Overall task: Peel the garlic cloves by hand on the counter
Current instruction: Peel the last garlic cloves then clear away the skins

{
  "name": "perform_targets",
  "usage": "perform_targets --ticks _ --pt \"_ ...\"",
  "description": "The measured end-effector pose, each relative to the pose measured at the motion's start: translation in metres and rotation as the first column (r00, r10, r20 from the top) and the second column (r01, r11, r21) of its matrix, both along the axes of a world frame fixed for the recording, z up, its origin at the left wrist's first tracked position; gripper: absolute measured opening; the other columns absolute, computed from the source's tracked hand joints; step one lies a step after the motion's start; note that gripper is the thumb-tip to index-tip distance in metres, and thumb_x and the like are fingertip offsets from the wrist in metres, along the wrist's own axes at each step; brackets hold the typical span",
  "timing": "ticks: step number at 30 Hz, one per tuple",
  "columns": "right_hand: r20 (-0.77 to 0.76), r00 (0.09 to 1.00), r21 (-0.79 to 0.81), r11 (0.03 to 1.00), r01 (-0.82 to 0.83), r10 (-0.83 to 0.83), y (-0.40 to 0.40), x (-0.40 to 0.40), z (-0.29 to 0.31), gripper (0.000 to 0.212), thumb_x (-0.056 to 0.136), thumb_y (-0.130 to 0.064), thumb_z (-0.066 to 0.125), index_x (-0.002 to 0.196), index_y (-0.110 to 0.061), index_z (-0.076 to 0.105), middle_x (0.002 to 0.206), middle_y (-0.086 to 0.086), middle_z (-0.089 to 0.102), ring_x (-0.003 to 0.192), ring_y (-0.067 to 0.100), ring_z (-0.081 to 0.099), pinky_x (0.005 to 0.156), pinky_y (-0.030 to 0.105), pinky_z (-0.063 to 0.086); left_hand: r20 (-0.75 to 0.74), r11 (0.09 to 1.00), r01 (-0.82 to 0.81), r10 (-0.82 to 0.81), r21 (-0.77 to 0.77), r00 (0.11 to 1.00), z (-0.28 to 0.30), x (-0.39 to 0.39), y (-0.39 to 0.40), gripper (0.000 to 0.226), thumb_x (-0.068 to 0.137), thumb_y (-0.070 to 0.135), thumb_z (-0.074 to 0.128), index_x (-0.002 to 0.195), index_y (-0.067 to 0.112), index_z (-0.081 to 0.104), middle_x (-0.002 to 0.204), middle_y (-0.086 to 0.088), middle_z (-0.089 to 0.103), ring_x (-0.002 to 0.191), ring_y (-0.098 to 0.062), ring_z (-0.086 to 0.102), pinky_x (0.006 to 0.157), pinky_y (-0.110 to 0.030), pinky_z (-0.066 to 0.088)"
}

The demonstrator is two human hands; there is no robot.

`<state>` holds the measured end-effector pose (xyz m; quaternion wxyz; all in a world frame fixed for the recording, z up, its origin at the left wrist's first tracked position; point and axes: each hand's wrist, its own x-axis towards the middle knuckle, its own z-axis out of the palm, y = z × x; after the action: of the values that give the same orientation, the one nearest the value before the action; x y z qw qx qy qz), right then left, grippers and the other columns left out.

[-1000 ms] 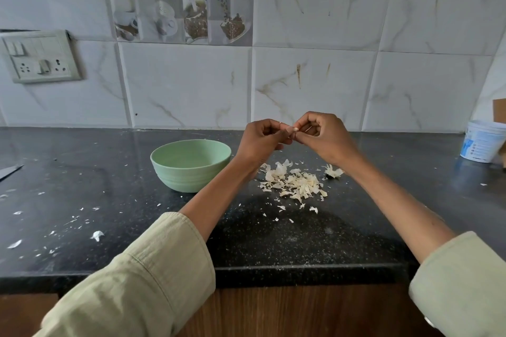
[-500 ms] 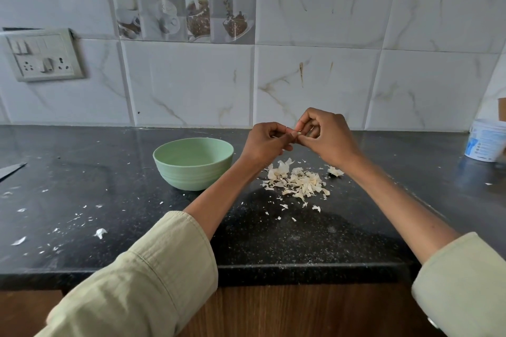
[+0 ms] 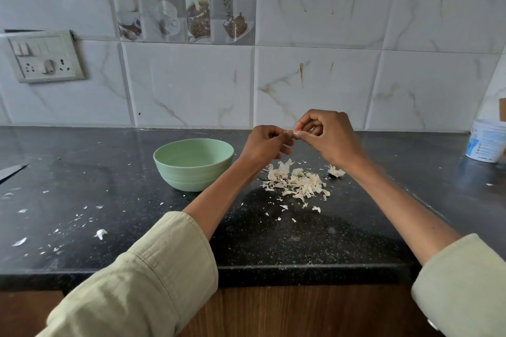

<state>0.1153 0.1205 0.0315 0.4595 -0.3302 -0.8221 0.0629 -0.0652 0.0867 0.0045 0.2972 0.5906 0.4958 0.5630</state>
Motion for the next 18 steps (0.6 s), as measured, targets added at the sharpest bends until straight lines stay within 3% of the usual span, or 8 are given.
perform_targets --ticks 8,18 --pt "0.073 0.997 0.039 0.999 -0.010 0.007 -0.0029 0.0035 0.0022 0.012 0.088 -0.020 0.087 0.090 -0.021 0.074 0.078 -0.012 0.072 0.060 0.002 0.060 0.062 0.011 0.045 -0.008 0.999 0.042 -0.041 0.032 0.999 0.0000 -0.0051 -0.0016 0.018 0.099 0.020 0.073 0.106 0.003 0.078 0.097 -0.010 0.081 0.078 -0.014 0.073 0.064 -0.018 0.053" --pt "0.108 0.989 -0.006 0.995 -0.101 0.101 -0.0058 0.0048 0.0011 0.008 0.088 -0.011 0.085 0.092 -0.014 0.078 0.080 -0.007 0.074 0.072 0.003 0.068 0.067 0.012 0.050 -0.037 0.995 -0.027 0.031 0.096 0.999 -0.0014 -0.0053 -0.0036 0.006 0.092 0.011 0.082 0.086 0.008 0.080 0.079 -0.010 0.079 0.067 -0.009 0.069 0.063 -0.019 0.053"
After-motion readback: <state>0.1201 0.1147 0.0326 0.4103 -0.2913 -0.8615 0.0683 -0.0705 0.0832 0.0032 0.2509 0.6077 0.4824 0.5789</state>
